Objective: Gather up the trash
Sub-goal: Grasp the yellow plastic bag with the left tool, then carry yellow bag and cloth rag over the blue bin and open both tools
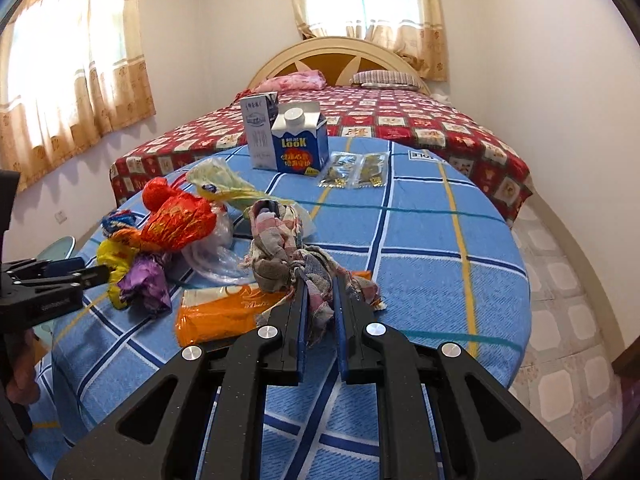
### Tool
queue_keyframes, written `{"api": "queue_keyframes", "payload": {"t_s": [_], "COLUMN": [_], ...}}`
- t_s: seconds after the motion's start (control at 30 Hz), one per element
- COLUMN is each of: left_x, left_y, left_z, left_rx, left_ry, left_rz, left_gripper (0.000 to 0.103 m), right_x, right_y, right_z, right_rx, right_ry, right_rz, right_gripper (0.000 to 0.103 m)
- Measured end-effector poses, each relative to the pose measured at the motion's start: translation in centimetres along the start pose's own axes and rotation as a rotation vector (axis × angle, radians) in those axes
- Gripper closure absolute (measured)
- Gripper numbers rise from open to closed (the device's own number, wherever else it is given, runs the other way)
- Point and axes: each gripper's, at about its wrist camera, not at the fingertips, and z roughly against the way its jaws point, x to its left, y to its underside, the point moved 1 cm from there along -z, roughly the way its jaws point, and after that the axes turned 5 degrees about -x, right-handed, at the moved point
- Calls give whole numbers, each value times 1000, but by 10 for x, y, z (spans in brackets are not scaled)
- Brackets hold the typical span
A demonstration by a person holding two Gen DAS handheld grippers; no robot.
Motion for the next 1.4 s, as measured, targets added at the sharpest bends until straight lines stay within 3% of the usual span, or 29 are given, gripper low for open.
{"api": "queue_keyframes", "payload": {"t_s": [0.47, 0.63, 0.7, 0.73, 0.87, 1.03, 1.2, 1.4], "left_x": [-3, -12, -12, -13, -3, 26, 64, 101], "left_y": [-1, 7, 9, 8, 3, -1, 4, 14], "left_z": [18, -2, -5, -4, 4, 28, 40, 46], "left_rx": [-24, 30, 29, 27, 22, -20, -15, 1], "left_ry": [34, 46, 62, 80, 82, 52, -65, -138], "left_rz": [8, -9, -11, -16, -17, -23, -41, -27], "left_gripper": [54, 52, 59, 83, 83, 83, 83, 83], "right_x": [7, 5, 6, 7, 16, 40, 71, 113], "right_y": [2, 6, 6, 6, -3, -15, -24, -31], "right_z": [0, -5, -5, -5, 3, 15, 12, 1], "right_rx": [-6, 9, 11, 8, -18, -57, -60, -53], "right_ry": [-16, -13, -19, -22, -52, -104, -163, -225], "right_rz": [10, 6, 5, 6, 10, 37, 71, 118], "right_gripper": [91, 90, 90, 90, 90, 90, 90, 90]}}
